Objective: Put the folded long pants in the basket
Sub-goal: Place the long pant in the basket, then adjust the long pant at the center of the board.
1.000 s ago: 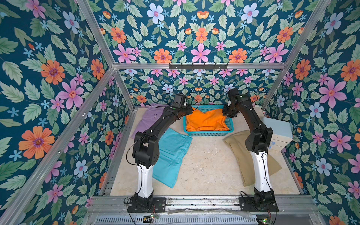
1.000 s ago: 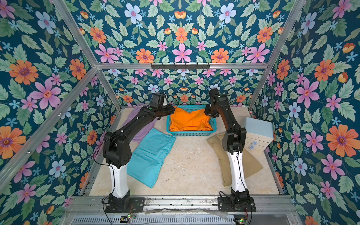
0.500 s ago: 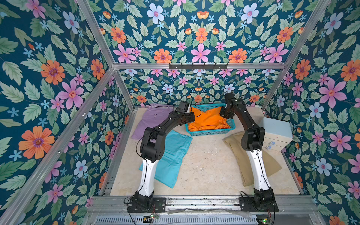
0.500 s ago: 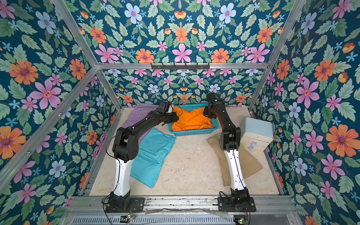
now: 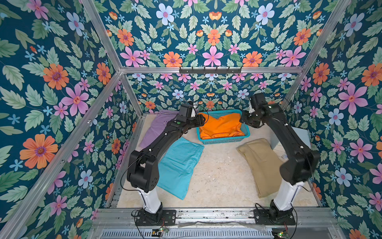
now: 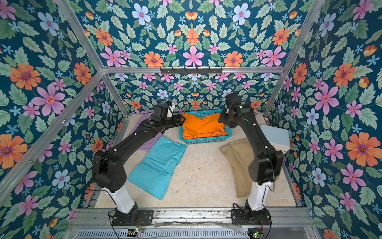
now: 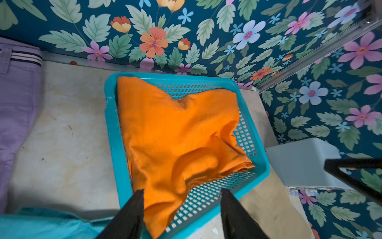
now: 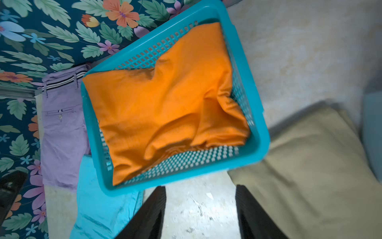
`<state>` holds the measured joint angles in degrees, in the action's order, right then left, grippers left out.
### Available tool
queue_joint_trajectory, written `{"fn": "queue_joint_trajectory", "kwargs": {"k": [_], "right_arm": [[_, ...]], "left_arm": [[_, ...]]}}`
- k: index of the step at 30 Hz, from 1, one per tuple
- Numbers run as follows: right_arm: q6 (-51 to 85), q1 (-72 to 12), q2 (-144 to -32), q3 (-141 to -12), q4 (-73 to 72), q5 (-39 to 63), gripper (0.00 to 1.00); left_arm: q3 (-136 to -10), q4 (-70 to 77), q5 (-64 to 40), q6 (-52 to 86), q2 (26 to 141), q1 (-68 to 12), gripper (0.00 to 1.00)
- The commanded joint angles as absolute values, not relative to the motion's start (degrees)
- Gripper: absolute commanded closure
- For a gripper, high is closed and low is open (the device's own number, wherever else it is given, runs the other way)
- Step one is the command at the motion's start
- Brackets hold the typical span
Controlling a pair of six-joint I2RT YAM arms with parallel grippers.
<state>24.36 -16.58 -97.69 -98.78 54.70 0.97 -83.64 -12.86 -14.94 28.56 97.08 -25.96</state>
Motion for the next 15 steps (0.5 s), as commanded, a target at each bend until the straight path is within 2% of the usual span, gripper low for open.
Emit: {"fn": "queue_joint_trajectory", "kwargs": {"k": [1, 4, 6, 8, 11, 15], "right_arm": [[26.8, -17.0, -89.9, -82.1, 51.6, -4.1, 0.37], [26.9, -16.9, -86.1, -70.2, 47.9, -6.0, 0.34], [27.0, -16.8, -87.1, -67.1, 47.1, -7.0, 0.34], [27.1, -16.2, -88.5, -65.1, 44.0, -9.7, 0.33], [27.3, -12.5, -92.4, -63.1, 38.3, -8.0, 0.32], [25.9, -10.8, -101.2, -66.3, 37.7, -7.4, 0.34]], "left_arm": [[-75.7, -10.5, -16.0, 30.5, 91.3, -26.0, 0.34], [-65.5, -7.4, -17.4, 32.0, 84.9, -26.0, 0.33], [-60.1, -5.7, -17.4, 32.7, 81.7, -26.0, 0.32], [-56.7, -5.3, -16.8, 32.9, 79.7, -26.0, 0.32], [-54.1, -6.1, -16.2, 33.0, 78.2, -26.0, 0.33], [-52.0, -6.0, -16.0, 32.9, 76.4, -26.0, 0.33]]}}
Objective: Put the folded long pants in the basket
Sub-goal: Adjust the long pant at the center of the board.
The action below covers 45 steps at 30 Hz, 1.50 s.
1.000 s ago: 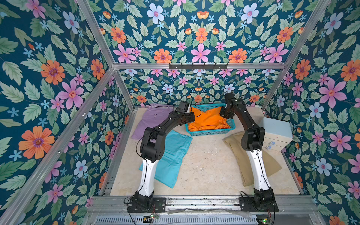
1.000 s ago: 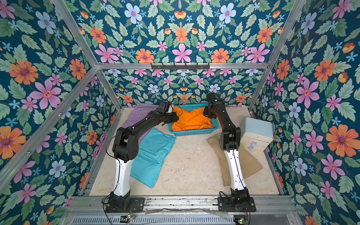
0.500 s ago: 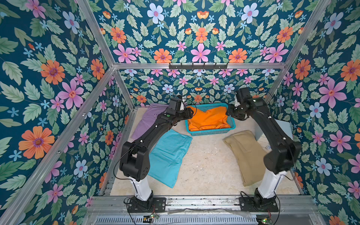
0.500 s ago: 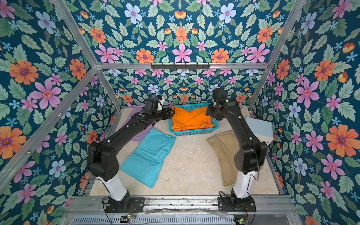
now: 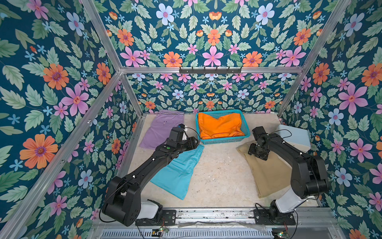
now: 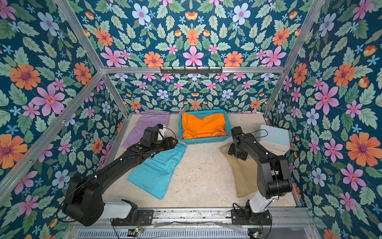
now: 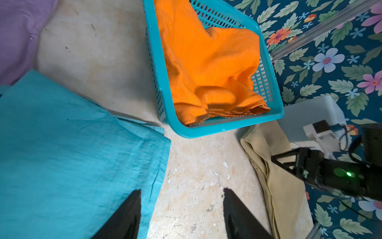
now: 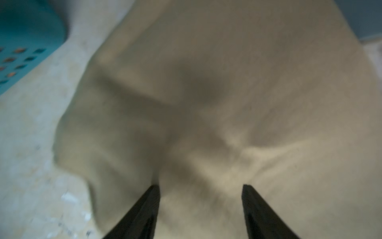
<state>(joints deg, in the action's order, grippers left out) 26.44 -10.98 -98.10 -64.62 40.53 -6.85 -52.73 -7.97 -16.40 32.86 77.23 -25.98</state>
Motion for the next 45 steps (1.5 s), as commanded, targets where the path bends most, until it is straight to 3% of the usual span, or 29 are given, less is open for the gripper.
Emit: {"fn": "queue_joint_trajectory", "kwargs": {"k": [1, 5, 8, 18, 21, 25, 28, 33, 39, 45], "right_arm": [[25.3, -10.8, -102.2, -67.7, 38.1, -7.1, 0.36], [25.5, -10.7, -104.0, -68.9, 36.8, -7.8, 0.36], [24.4, -12.1, -108.0, -69.4, 38.2, -2.5, 0.44], [23.1, -40.8, -104.9, -61.2, 41.6, 1.8, 0.48], [19.2, -45.8, -101.6, -60.7, 42.4, 6.8, 0.48], [12.4, -44.0, -93.9, -58.1, 41.5, 10.3, 0.58], [13.9, -40.5, -88.6, -57.1, 39.3, 15.6, 0.59], [21.6, -34.2, -84.7, -56.3, 36.7, 8.2, 0.56], [29.0, -34.5, -94.2, -57.9, 34.5, 4.0, 0.65], [25.3, -44.5, -106.0, -65.2, 32.2, 9.8, 0.69]], "left_arm": [[-51.6, -6.0, -15.8, 32.7, 76.0, -26.0, 0.34], [-51.1, -6.1, -15.2, 32.5, 76.2, -26.0, 0.34], [-51.2, -5.9, -15.9, 32.6, 76.8, -26.1, 0.35], [-48.6, -7.5, -15.8, 32.4, 74.1, -26.0, 0.34], [-47.3, -8.0, -15.9, 32.6, 73.1, -26.1, 0.34], [-45.7, -8.1, -17.0, 32.8, 73.5, -26.1, 0.34], [-44.2, -6.4, -18.5, 33.9, 74.8, -26.3, 0.34], [-41.7, -2.0, -18.8, 35.9, 77.1, -29.9, 0.35], [-40.6, -0.7, -16.8, 36.9, 80.3, -34.2, 0.36], [-39.6, -1.0, -15.4, 37.0, 80.7, -35.2, 0.36]]}}
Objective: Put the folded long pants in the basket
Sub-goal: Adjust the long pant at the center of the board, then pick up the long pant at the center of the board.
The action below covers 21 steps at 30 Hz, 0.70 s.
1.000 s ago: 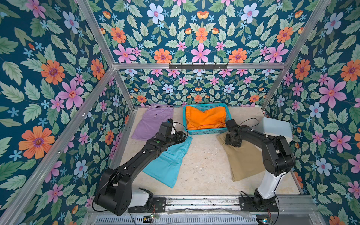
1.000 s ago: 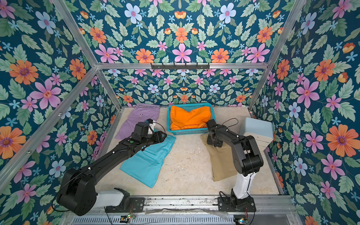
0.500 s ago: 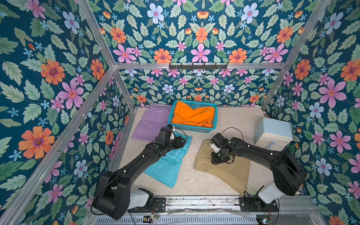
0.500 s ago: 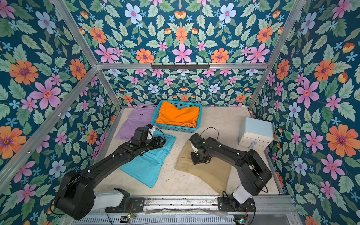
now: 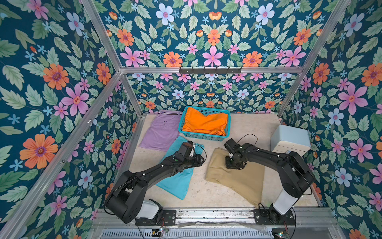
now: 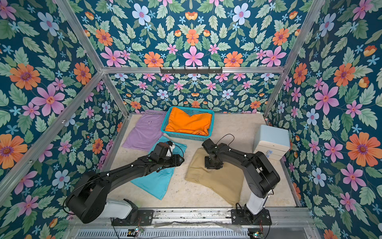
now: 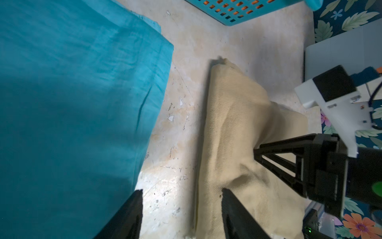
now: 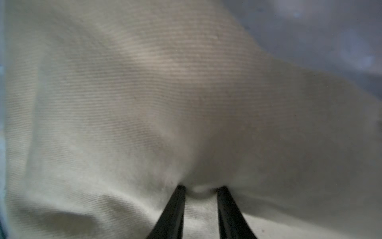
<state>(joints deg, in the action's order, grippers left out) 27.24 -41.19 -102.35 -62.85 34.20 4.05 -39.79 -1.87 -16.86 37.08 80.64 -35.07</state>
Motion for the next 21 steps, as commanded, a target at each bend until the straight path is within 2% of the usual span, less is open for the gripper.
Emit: {"fn": "queue_joint_trajectory", "kwargs": {"k": [1, 5, 9, 12, 17, 21], "right_arm": [[23.2, -46.0, -106.6, -66.6, 32.1, 11.1, 0.68], [22.2, -44.1, -102.5, -65.6, 30.6, 12.1, 0.58], [27.1, -34.4, -90.7, -56.9, 26.4, 16.4, 0.42], [29.1, -27.3, -83.0, -51.3, 29.2, 13.8, 0.33], [34.6, -15.9, -74.3, -43.4, 38.5, 8.7, 0.3], [37.5, -14.6, -68.4, -39.2, 42.0, 0.6, 0.26]], "left_arm": [[-39.1, -1.2, -15.2, 36.8, 80.5, -35.2, 0.36], [-37.2, -1.4, -15.2, 36.7, 79.5, -35.2, 0.36], [-35.3, -1.0, -14.8, 37.1, 78.0, -35.3, 0.37], [-34.4, -0.8, -13.6, 37.4, 76.5, -35.4, 0.39], [-34.5, -0.5, -15.3, 37.3, 76.2, -35.4, 0.43], [-34.6, -0.1, -15.2, 37.4, 76.4, -35.5, 0.44]]}}
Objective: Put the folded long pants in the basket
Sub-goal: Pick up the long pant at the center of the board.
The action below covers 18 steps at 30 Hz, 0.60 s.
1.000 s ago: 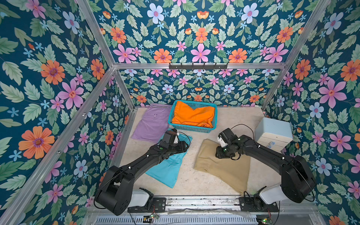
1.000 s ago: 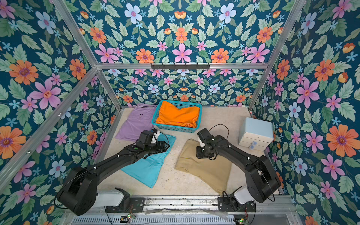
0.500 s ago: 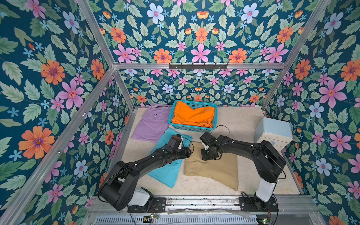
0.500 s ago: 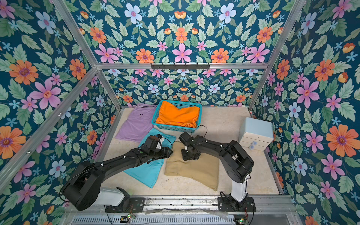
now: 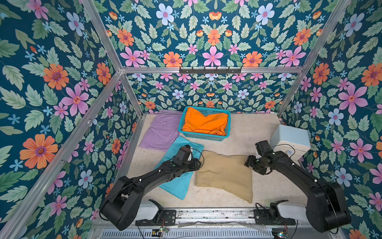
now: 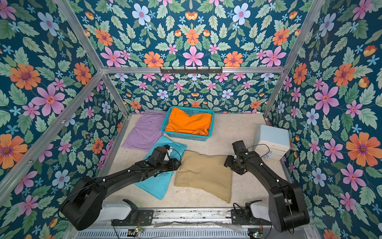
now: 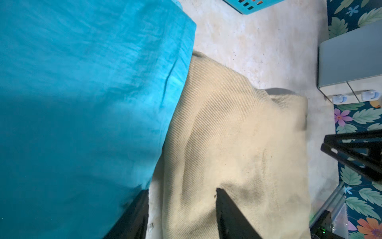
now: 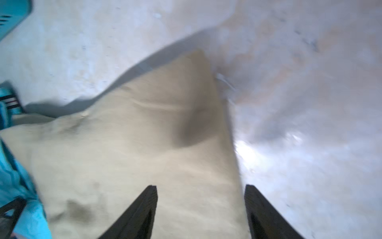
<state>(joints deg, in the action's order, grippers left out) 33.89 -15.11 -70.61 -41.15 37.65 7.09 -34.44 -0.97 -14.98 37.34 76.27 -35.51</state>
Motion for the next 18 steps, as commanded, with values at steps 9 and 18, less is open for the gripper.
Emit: {"fn": "queue_joint_trajectory", "kwargs": {"k": [9, 18], "right_arm": [[36.2, -14.6, -73.1, -31.6, 31.1, 18.7, 0.28], [33.6, -14.9, -80.8, -34.4, 30.5, 21.5, 0.64]], "left_arm": [[-34.5, -0.2, -14.8, 37.0, 77.3, -35.6, 0.46], [-34.8, -0.4, -13.7, 36.8, 78.6, -35.7, 0.46]]}}
